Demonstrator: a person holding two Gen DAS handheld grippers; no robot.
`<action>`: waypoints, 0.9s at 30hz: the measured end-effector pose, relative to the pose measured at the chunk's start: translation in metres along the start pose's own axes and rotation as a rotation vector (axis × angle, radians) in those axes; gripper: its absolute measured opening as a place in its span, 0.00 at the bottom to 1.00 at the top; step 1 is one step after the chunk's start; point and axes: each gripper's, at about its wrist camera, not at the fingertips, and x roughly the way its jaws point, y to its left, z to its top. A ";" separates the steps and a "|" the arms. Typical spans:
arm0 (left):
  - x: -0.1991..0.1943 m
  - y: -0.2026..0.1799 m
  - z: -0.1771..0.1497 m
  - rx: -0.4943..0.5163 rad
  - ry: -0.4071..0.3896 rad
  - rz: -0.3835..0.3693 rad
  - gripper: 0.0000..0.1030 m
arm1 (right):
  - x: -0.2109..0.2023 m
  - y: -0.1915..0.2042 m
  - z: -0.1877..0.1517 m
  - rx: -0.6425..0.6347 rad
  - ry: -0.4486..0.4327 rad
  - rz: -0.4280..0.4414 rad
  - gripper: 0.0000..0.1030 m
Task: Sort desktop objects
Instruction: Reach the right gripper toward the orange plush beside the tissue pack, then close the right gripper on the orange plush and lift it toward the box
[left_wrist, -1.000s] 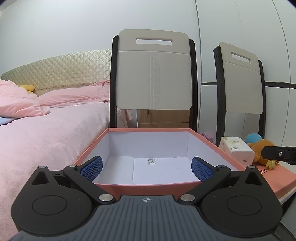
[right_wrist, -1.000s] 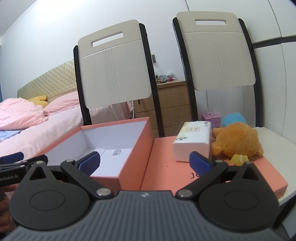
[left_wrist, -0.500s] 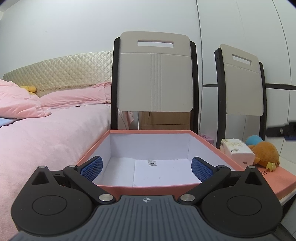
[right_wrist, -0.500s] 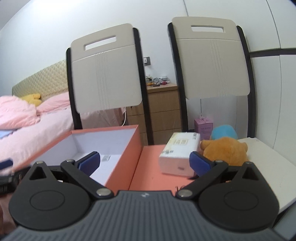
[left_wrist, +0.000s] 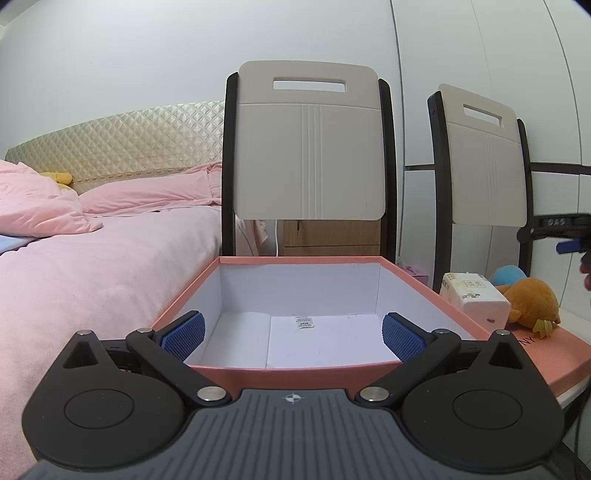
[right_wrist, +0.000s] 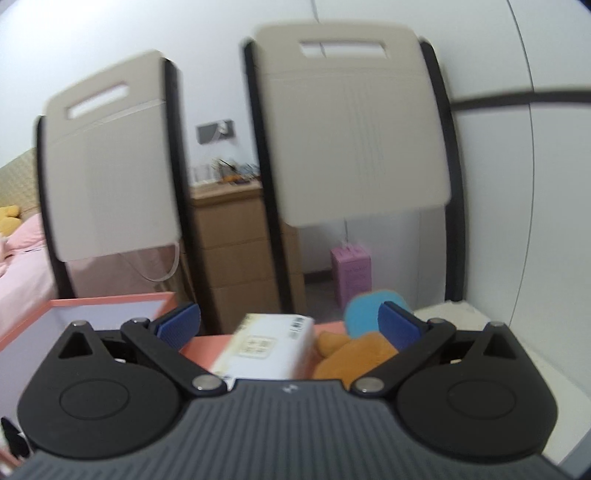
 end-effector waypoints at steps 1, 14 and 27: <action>0.000 0.000 0.000 0.000 0.000 0.000 1.00 | 0.009 -0.006 -0.001 0.012 0.016 -0.012 1.00; 0.004 0.002 -0.002 -0.012 0.014 -0.002 1.00 | 0.076 -0.039 -0.040 -0.067 0.209 -0.161 1.00; 0.007 0.002 -0.003 -0.016 0.016 0.003 1.00 | 0.070 -0.047 -0.041 0.023 0.221 -0.135 0.77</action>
